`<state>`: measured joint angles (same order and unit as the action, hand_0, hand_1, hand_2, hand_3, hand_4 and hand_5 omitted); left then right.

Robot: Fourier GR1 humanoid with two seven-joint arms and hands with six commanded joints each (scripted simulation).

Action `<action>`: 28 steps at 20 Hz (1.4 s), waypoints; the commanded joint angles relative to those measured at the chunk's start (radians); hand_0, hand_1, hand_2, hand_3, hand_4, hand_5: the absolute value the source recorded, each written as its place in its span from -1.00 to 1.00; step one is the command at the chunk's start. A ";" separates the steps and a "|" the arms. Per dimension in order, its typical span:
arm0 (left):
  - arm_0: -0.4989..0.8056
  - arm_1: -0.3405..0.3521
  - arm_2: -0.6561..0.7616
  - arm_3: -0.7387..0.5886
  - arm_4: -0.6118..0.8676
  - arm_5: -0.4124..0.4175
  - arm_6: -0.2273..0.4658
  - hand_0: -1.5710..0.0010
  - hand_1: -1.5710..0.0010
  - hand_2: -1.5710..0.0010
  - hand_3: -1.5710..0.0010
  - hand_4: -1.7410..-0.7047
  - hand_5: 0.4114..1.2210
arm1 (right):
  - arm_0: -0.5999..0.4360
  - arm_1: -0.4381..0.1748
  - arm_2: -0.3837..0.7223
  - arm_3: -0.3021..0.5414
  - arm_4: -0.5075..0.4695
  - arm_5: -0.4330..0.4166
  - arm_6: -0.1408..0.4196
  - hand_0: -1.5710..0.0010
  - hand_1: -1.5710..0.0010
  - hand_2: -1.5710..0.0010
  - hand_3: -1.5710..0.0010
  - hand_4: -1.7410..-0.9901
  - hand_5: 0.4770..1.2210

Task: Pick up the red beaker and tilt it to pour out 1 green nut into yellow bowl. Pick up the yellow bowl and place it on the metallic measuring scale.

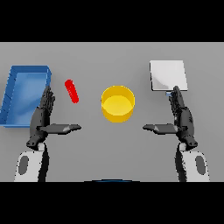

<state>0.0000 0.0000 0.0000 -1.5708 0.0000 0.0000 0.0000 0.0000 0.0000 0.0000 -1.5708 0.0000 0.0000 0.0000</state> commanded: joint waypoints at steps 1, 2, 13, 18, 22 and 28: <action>-0.002 0.001 0.001 0.001 0.001 0.001 0.001 1.00 1.00 1.00 1.00 0.04 -0.41 | -0.001 0.002 0.001 0.000 0.001 -0.002 0.001 1.00 1.00 1.00 1.00 0.32 -0.45; -0.005 0.002 0.003 0.004 0.002 0.001 0.003 1.00 1.00 1.00 1.00 0.04 -0.41 | -0.002 0.004 0.003 0.001 0.003 -0.003 0.001 1.00 1.00 1.00 1.00 0.32 -0.45; 0.067 0.073 -0.090 -0.118 -0.119 -0.020 0.034 1.00 1.00 1.00 1.00 -0.01 -0.38 | 0.112 -0.061 0.140 -0.129 0.277 -0.062 -0.094 1.00 1.00 1.00 1.00 0.33 -0.46; -0.011 0.066 -0.088 -0.027 -0.118 -0.036 0.061 1.00 1.00 1.00 1.00 -0.15 -0.28 | 0.107 -0.048 0.140 -0.140 0.232 -0.033 -0.098 1.00 1.00 1.00 1.00 0.24 -0.45; -0.113 0.062 -0.067 0.090 -0.126 -0.032 0.056 1.00 1.00 1.00 1.00 -0.30 -0.19 | 0.106 -0.052 0.131 -0.149 0.215 -0.025 -0.083 1.00 1.00 1.00 1.00 0.16 -0.46; -0.236 0.061 -0.015 0.300 -0.134 -0.013 0.009 1.00 1.00 1.00 1.00 -0.25 -0.24 | 0.117 -0.040 0.124 -0.140 0.210 -0.036 -0.086 1.00 1.00 1.00 1.00 0.08 -0.43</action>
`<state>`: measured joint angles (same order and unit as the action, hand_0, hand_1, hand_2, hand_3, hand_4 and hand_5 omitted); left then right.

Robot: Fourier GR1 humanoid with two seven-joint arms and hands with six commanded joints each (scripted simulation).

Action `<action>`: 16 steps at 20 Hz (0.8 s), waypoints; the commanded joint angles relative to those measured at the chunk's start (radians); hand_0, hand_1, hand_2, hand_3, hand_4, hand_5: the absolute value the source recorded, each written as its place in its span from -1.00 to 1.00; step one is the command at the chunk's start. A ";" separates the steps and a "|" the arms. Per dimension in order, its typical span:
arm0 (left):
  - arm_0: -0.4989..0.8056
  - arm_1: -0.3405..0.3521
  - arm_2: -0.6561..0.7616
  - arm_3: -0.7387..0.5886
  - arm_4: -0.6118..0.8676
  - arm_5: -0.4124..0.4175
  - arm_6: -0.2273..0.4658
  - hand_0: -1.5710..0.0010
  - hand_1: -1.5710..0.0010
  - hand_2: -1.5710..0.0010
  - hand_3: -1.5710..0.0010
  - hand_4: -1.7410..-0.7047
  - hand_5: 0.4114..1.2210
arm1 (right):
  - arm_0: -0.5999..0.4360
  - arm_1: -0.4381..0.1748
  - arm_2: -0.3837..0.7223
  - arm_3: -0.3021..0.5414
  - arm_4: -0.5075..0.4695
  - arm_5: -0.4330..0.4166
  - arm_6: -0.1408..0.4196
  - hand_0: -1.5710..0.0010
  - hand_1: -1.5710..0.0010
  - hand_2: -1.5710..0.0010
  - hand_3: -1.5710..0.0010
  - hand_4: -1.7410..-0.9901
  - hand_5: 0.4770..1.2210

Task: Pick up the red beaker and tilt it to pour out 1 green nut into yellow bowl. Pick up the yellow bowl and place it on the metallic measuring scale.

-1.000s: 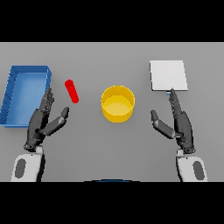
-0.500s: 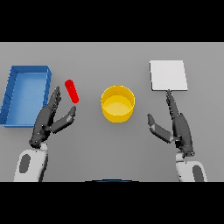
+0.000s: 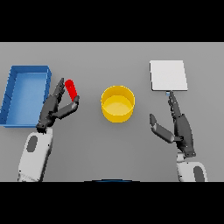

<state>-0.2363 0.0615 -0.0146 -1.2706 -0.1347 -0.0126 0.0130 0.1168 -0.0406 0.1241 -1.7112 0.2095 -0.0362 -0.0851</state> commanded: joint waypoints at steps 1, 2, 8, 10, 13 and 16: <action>-0.023 -0.007 0.010 0.036 0.005 0.002 -0.006 1.00 1.00 1.00 1.00 -0.24 -0.24 | -0.010 -0.009 -0.009 -0.002 -0.005 0.001 0.005 1.00 1.00 1.00 1.00 0.07 -0.43; -0.053 -0.004 0.019 0.056 0.008 0.004 -0.006 1.00 1.00 1.00 1.00 -0.23 -0.25 | -0.011 -0.008 -0.004 0.000 -0.004 0.007 0.000 1.00 1.00 1.00 1.00 0.07 -0.43; -0.164 -0.014 0.036 0.187 -0.006 0.016 -0.036 1.00 1.00 1.00 1.00 -0.18 -0.27 | -0.007 -0.009 -0.004 -0.002 -0.011 0.014 -0.012 1.00 1.00 1.00 1.00 0.09 -0.44; -0.191 -0.003 0.048 0.225 -0.006 0.014 -0.041 1.00 1.00 1.00 1.00 -0.17 -0.28 | -0.004 -0.005 -0.005 -0.002 -0.020 0.017 -0.011 1.00 1.00 1.00 1.00 0.10 -0.44; -0.232 -0.006 0.055 0.276 -0.006 0.009 -0.055 1.00 1.00 1.00 1.00 -0.19 -0.26 | -0.017 -0.008 -0.009 -0.013 -0.014 0.007 0.016 1.00 1.00 1.00 1.00 0.14 -0.45; -0.254 -0.015 0.067 0.318 0.001 0.009 -0.113 1.00 1.00 1.00 1.00 -0.27 -0.20 | -0.011 -0.014 -0.014 -0.006 -0.017 0.011 0.013 1.00 1.00 1.00 1.00 0.18 -0.45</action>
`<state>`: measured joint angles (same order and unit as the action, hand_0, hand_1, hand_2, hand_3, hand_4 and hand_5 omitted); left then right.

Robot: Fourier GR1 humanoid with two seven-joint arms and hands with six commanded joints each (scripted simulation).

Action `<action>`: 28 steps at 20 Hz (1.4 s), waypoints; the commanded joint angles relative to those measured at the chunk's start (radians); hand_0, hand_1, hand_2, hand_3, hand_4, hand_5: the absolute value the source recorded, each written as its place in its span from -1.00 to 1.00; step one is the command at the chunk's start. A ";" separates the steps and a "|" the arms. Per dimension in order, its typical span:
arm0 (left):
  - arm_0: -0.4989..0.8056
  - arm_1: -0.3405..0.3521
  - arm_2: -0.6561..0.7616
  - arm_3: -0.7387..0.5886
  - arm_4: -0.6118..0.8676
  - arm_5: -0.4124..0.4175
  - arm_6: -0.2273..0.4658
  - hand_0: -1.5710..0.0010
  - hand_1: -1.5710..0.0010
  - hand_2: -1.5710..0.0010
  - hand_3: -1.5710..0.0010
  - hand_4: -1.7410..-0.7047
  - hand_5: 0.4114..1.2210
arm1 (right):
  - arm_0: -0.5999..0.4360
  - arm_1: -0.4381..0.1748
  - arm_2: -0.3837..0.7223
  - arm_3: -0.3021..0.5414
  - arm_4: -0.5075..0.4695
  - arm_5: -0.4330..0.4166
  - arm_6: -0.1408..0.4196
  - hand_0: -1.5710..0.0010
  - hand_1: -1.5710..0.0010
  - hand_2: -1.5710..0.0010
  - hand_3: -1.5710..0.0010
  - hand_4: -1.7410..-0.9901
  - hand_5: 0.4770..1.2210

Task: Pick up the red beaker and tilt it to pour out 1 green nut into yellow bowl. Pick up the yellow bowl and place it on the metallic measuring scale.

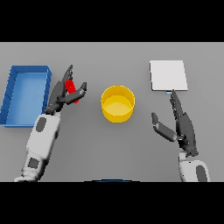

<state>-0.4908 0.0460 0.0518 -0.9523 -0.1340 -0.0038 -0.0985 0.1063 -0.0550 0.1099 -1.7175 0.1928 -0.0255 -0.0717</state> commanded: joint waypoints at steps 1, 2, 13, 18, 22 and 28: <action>-0.006 -0.003 0.008 0.011 0.005 0.004 -0.016 1.00 1.00 0.96 0.99 -0.32 -0.16 | -0.004 -0.002 0.000 -0.002 0.004 -0.003 -0.004 1.00 1.00 1.00 1.00 0.19 -0.45; -0.012 -0.016 0.011 0.018 0.008 0.014 -0.021 0.90 0.89 0.84 0.90 -0.37 -0.11 | 0.010 -0.001 0.005 -0.007 0.009 -0.004 -0.018 1.00 1.00 1.00 1.00 0.20 -0.44; -0.052 -0.050 0.038 0.076 -0.024 0.115 -0.081 -0.81 -0.81 -0.82 -0.82 -0.71 0.76 | -0.020 0.001 0.004 0.021 0.000 0.010 -0.019 1.00 1.00 1.00 1.00 0.19 -0.45; -0.056 -0.026 0.014 0.019 -0.008 0.129 -0.093 -0.94 -0.94 -0.94 -0.94 -0.90 0.70 | -0.018 -0.002 0.015 0.018 0.028 -0.002 -0.027 1.00 1.00 1.00 1.00 0.30 -0.49; -0.063 0.006 -0.057 -0.096 -0.054 0.148 -0.031 -0.97 -0.98 -0.98 -0.98 -0.96 0.70 | -0.028 -0.001 0.021 0.022 0.047 -0.011 -0.025 1.00 1.00 1.00 1.00 0.32 -0.47; -0.094 0.120 -0.246 -0.182 -0.210 0.059 0.106 -0.99 -0.99 -0.99 -0.99 -0.98 0.74 | -0.014 -0.001 0.029 -0.003 0.067 -0.022 -0.020 1.00 1.00 1.00 1.00 0.33 -0.41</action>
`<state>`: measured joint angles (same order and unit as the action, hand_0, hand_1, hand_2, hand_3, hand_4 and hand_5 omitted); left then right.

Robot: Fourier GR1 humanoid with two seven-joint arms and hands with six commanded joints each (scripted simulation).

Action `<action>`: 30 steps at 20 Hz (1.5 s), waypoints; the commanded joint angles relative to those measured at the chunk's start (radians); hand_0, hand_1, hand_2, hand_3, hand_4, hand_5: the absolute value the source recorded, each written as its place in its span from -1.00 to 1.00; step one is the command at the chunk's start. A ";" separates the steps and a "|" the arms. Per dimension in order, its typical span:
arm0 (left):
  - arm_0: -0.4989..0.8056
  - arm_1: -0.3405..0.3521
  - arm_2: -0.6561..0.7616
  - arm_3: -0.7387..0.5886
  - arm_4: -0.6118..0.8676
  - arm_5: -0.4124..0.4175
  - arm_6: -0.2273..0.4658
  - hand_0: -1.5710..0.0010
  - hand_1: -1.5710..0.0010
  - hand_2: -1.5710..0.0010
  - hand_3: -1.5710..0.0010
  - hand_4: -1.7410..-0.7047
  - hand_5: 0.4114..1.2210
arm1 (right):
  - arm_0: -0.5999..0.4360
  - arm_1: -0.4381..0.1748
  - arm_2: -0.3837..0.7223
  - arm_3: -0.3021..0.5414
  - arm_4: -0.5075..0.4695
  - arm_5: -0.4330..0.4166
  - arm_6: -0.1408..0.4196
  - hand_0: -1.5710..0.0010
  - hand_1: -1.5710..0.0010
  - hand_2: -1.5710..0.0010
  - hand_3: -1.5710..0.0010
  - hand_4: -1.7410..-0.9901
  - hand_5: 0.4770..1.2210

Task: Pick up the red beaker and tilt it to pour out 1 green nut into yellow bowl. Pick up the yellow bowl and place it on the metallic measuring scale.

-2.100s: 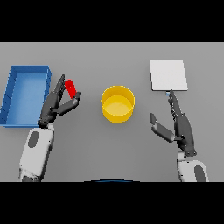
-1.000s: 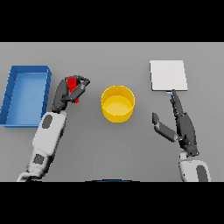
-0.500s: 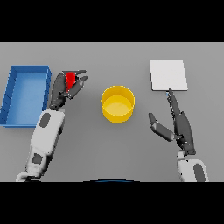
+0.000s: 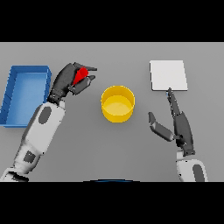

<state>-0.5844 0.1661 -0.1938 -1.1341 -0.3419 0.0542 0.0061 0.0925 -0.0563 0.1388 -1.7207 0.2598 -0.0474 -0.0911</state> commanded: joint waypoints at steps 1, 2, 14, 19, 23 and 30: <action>0.002 0.008 -0.013 -0.007 -0.008 -0.006 0.008 -0.99 -0.99 -0.99 -0.99 -0.98 0.74 | 0.002 -0.002 -0.003 0.000 0.002 -0.002 0.013 1.00 1.00 1.00 1.00 0.33 -0.40; 0.004 0.015 -0.023 -0.013 -0.011 -0.010 0.012 -0.99 -0.99 -0.99 -0.99 -0.98 0.73 | 0.009 -0.006 -0.002 -0.011 0.001 0.000 0.011 1.00 1.00 1.00 1.00 0.33 -0.39; -0.274 0.144 -0.401 0.154 -0.421 -0.109 0.026 -1.00 -1.00 -1.00 -1.00 -1.00 0.93 | 0.016 0.001 -0.002 -0.007 -0.021 0.017 0.004 1.00 1.00 1.00 1.00 0.27 -0.35; -0.407 0.152 -0.555 0.215 -0.534 -0.237 0.015 -1.00 -1.00 -1.00 -1.00 -0.84 0.98 | 0.008 0.012 -0.005 0.005 -0.007 -0.005 -0.002 1.00 1.00 1.00 1.00 0.32 -0.46; -0.478 0.138 -0.652 0.276 -0.581 -0.289 -0.033 -1.00 -1.00 -1.00 -1.00 -0.93 0.99 | 0.005 0.033 0.000 0.015 -0.007 -0.017 -0.004 1.00 1.00 1.00 1.00 0.42 -0.53; -0.593 0.135 -0.828 0.315 -0.684 -0.365 -0.054 -1.00 -1.00 -1.00 -1.00 -0.98 1.00 | 0.009 0.016 -0.001 0.015 0.013 -0.021 -0.007 1.00 1.00 1.00 1.00 0.49 -0.55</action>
<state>-1.1766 0.3011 -1.0223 -0.8191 -1.0227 -0.3118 -0.0512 0.1023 -0.0402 0.1376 -1.7058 0.2726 -0.0679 -0.1010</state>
